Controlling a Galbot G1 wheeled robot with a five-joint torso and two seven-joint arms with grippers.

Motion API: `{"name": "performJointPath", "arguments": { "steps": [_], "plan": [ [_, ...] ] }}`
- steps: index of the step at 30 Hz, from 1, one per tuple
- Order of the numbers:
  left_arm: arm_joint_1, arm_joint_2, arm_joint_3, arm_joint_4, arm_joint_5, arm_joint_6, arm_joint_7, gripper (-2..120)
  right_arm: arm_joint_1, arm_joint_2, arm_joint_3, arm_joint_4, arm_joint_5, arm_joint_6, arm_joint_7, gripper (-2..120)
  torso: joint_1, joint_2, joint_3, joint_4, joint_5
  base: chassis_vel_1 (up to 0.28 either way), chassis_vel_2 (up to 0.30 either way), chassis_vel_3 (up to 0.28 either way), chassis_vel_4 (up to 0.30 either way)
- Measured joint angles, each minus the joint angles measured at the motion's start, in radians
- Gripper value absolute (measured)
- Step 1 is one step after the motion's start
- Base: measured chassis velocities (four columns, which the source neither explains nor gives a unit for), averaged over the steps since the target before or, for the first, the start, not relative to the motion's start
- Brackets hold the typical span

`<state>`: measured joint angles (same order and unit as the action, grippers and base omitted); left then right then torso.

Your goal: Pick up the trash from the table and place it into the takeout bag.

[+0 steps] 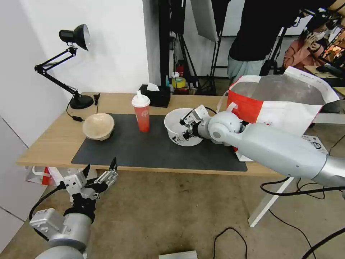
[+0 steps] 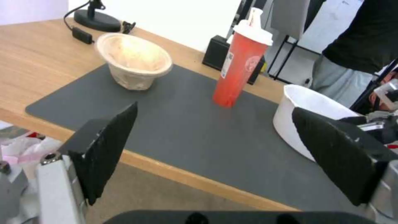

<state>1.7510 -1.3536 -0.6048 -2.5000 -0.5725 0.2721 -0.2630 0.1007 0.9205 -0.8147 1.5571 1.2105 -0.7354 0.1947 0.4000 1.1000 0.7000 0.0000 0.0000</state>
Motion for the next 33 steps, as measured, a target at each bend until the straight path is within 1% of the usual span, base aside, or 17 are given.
{"name": "performJointPath", "arguments": {
  "steps": [13,14,15,16,17,18,19,21,24,25,26,30,31,32,33],
  "plan": [
    [-0.001,-0.003,0.0,0.0,0.0,0.0,-0.001,100,-0.002,0.034,-0.01,-0.04,-0.019,0.0,-0.012,100,0.0,0.0,0.0,0.0,0.0,0.0,0.0,0.0,0.0],
    [-0.001,-0.003,0.0,0.0,0.0,0.0,-0.001,100,-0.005,0.039,-0.011,-0.045,-0.019,0.0,-0.012,96,0.0,0.0,0.0,0.0001,-0.0001,0.0,0.0,0.0,0.0],
    [-0.001,-0.003,0.0,0.0,0.0,0.0,-0.001,100,-0.007,0.042,-0.011,-0.049,-0.017,0.0,-0.012,93,0.0,0.0,0.0,0.0,0.0,0.0,0.0,0.0,0.0],
    [-0.001,-0.003,0.0,0.0,0.0,0.0,-0.001,100,-0.007,0.042,-0.011,-0.049,-0.017,0.0,-0.012,93,0.0,0.0,0.0,0.0,0.0,0.0,0.0,0.0,0.0],
    [-0.001,-0.003,0.0,0.0,0.0,0.0,-0.001,100,-0.008,0.044,-0.011,-0.051,-0.016,0.0,-0.012,90,0.0,0.0,0.0,0.0,0.0,0.0,0.0,0.0,0.0],
    [-0.002,-0.003,0.0,0.0,0.0,0.0,-0.001,100,-0.011,0.048,-0.011,-0.057,-0.014,0.0,-0.011,82,0.0,0.0,0.0,-0.0001,0.0,0.0,0.0,0.0,0.0],
    [-0.002,-0.003,0.0,0.0,0.0,0.0,-0.002,100,-0.012,0.051,-0.011,-0.06,-0.013,0.0,-0.011,78,0.0,0.0,0.0,-0.0001,0.0,0.0,0.0,0.0,0.0],
    [-0.002,-0.003,0.0,0.0,0.0,0.0,-0.002,100,-0.013,0.052,-0.011,-0.061,-0.013,0.0,-0.011,77,0.0,0.0,0.0,-0.0001,0.0,0.0,0.0,0.0,0.0],
    [-0.003,-0.003,0.0,0.0,0.0,0.0,-0.002,100,-0.019,0.059,-0.01,-0.069,-0.012,0.001,-0.01,64,0.0,0.0,0.0,-0.0001,-0.0001,0.0,0.0,0.0,0.0],
    [-0.003,-0.003,-0.001,0.0,0.0,-0.001,-0.002,100,-0.021,0.061,-0.009,-0.072,-0.012,0.001,-0.01,57,0.0,0.0,0.0,0.0,-0.0001,0.0,0.0,0.0,0.0],
    [-0.003,-0.003,-0.001,0.0,0.0,-0.001,-0.002,100,-0.021,0.061,-0.009,-0.072,-0.012,0.001,-0.01,57,0.0,0.0,0.0,0.0,-0.0001,0.0,0.0,0.0,0.0],
    [-0.005,-0.002,-0.001,0.0,0.0,-0.002,-0.004,100,-0.026,0.065,-0.008,-0.081,-0.01,0.001,-0.01,39,0.0,0.0,0.0,0.0,0.0,0.0,0.0,0.0,0.0],
    [-0.005,-0.002,-0.001,0.0,0.0,-0.002,-0.004,100,-0.026,0.065,-0.008,-0.081,-0.01,0.001,-0.01,39,0.0,0.0,0.0,0.0,0.0,0.0,0.0,0.0,0.0],
    [-0.005,-0.002,-0.002,0.0,0.0,-0.003,-0.004,100,-0.027,0.066,-0.008,-0.084,-0.01,0.002,-0.011,36,0.0,0.0,0.0,0.0002,0.0,0.0,0.0,0.0,0.0],
    [-0.008,-0.001,-0.003,0.0,0.0,-0.007,-0.007,100,-0.027,0.068,-0.008,-0.089,-0.009,0.002,-0.013,29,0.0,0.0,0.0,0.0002,0.0,0.0,0.0,0.0,0.0]
  ]
}}
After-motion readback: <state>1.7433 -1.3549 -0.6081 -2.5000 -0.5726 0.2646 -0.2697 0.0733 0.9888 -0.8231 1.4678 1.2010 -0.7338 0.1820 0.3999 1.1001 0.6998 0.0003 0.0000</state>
